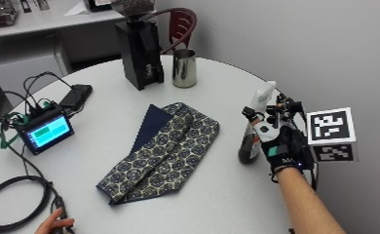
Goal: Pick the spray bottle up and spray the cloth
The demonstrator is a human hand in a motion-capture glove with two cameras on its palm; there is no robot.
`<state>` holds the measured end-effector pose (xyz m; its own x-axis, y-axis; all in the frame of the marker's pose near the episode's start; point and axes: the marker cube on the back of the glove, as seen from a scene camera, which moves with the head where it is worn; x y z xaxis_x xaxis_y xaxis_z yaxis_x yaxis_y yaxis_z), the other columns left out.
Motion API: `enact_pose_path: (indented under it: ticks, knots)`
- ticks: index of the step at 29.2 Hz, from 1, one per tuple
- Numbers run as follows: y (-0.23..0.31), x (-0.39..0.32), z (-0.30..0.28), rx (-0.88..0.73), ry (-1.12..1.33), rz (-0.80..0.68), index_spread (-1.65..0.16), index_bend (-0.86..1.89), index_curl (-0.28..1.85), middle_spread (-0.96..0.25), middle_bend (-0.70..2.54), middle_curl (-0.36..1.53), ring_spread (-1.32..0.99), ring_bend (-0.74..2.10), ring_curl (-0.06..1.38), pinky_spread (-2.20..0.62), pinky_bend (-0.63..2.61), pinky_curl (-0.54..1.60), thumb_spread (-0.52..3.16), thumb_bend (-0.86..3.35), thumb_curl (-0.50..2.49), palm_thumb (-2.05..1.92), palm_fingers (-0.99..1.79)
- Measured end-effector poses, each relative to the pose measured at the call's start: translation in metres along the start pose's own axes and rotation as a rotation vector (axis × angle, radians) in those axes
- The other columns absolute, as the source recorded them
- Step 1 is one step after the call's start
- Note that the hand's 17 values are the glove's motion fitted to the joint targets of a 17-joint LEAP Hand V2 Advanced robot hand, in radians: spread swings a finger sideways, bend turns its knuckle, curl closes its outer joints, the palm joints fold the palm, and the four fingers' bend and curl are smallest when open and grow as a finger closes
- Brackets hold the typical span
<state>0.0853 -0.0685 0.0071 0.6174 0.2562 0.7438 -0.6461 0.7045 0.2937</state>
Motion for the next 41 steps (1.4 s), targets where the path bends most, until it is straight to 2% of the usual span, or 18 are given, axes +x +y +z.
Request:
enact_pose_path:
  ticks: [12, 23, 25, 27, 29, 37, 41]
  knots:
    - [-0.009, 0.010, 0.015, -0.016, -0.168, 0.062, -0.35, -0.06, 0.00, -0.05, 0.50, 0.43, -0.03, 0.71, 0.42, 0.14, 0.55, 0.39, 1.01, -0.01, 0.32, 0.71, 0.56]
    - [-0.011, 0.020, 0.023, -0.017, -0.183, 0.088, -0.35, -0.05, -0.02, -0.09, 0.71, 0.48, -0.07, 0.80, 0.43, 0.12, 0.51, 0.37, 0.96, 0.01, 0.39, 0.88, 0.60]
    - [-0.011, 0.023, 0.024, -0.017, -0.185, 0.096, -0.33, 0.03, 0.01, -0.10, 0.72, 0.48, -0.08, 0.78, 0.43, 0.13, 0.47, 0.37, 0.95, 0.00, 0.40, 0.89, 0.61]
    - [-0.012, 0.025, 0.023, -0.018, -0.188, 0.098, -0.30, 0.30, 0.10, -0.10, 0.65, 0.46, -0.08, 0.69, 0.40, 0.13, 0.37, 0.33, 0.93, 0.02, 0.42, 0.94, 0.73]
    - [-0.013, 0.025, 0.023, -0.017, -0.192, 0.092, -0.29, 0.38, 0.14, -0.11, 0.61, 0.45, -0.09, 0.64, 0.38, 0.13, 0.31, 0.32, 0.89, 0.03, 0.45, 0.98, 0.79]
    - [-0.015, 0.029, 0.017, 0.011, -0.231, 0.057, -0.26, 0.41, 0.24, -0.12, 0.58, 0.46, -0.11, 0.59, 0.38, 0.13, 0.17, 0.29, 0.69, 0.02, 0.52, 1.09, 0.91]
    - [-0.013, 0.031, 0.009, 0.036, -0.232, 0.034, -0.25, 0.36, 0.27, -0.12, 0.55, 0.46, -0.12, 0.57, 0.39, 0.13, 0.19, 0.29, 0.61, 0.01, 0.55, 1.12, 0.94]
